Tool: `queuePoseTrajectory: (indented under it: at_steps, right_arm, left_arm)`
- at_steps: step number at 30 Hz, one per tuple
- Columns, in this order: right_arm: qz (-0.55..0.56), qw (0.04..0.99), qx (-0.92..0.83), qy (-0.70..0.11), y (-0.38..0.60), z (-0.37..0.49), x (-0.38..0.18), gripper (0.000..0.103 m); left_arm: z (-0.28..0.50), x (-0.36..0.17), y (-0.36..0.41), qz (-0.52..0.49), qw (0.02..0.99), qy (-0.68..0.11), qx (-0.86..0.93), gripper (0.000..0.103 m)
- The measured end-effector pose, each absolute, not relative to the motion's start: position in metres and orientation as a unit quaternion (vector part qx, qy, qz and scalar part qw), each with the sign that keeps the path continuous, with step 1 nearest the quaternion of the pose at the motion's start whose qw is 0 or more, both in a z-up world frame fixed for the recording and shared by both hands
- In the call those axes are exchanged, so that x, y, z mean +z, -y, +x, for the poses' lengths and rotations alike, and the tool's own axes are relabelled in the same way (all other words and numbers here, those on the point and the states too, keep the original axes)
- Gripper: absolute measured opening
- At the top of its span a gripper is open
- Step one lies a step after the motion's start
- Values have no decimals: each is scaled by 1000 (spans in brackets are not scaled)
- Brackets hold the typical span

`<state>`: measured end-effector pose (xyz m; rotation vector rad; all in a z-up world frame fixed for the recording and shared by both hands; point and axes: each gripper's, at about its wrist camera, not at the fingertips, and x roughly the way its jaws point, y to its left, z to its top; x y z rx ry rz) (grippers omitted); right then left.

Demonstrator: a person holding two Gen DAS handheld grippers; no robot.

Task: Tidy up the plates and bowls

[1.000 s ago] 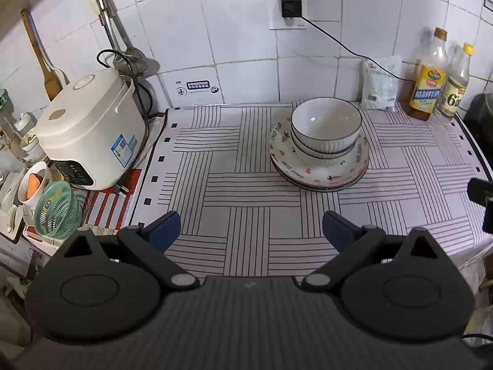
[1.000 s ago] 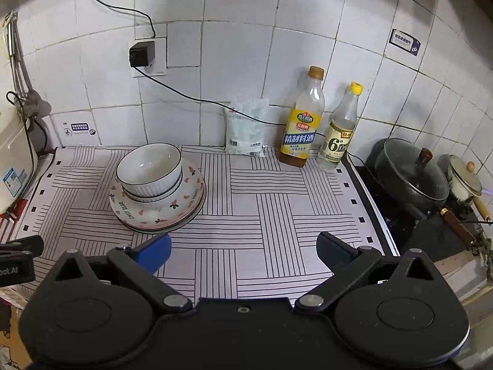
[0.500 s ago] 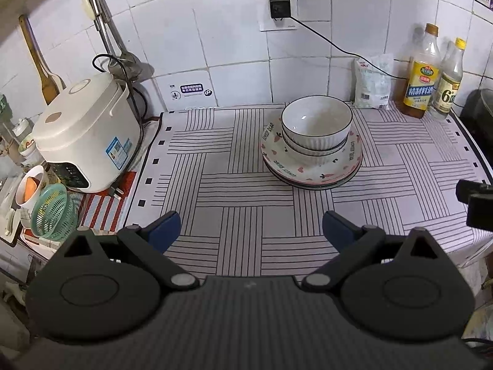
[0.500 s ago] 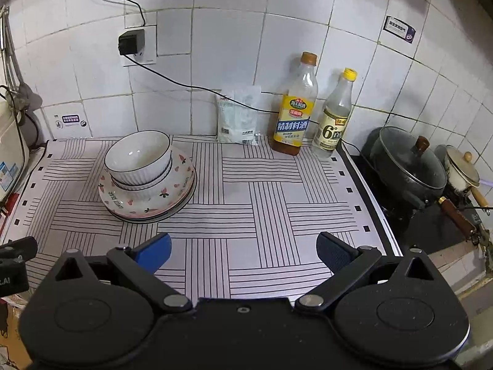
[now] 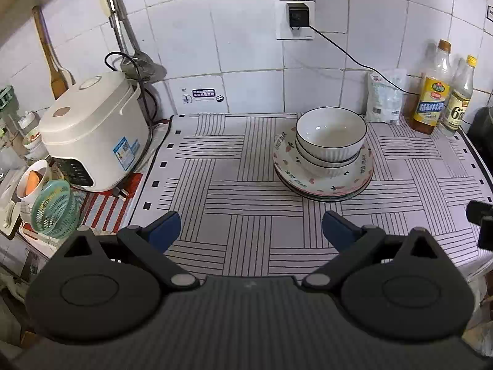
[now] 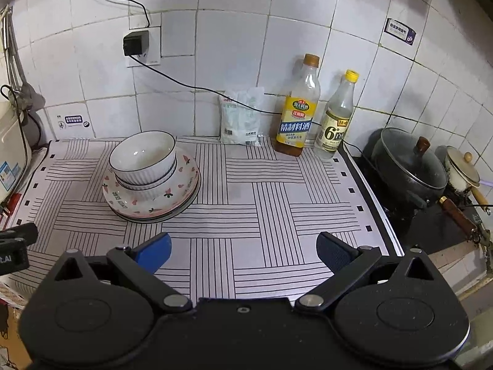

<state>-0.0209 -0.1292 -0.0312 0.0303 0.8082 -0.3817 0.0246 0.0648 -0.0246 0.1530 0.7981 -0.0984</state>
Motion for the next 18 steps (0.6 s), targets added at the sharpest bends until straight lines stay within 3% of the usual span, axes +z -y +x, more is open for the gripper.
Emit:
queuePoseTrajectory:
  at_steps: [18]
  right_arm:
    - [14,898,-184,-399,132,-19,-38,102]
  left_arm:
    - [21,-23,-64,76,923,-376,-38,100]
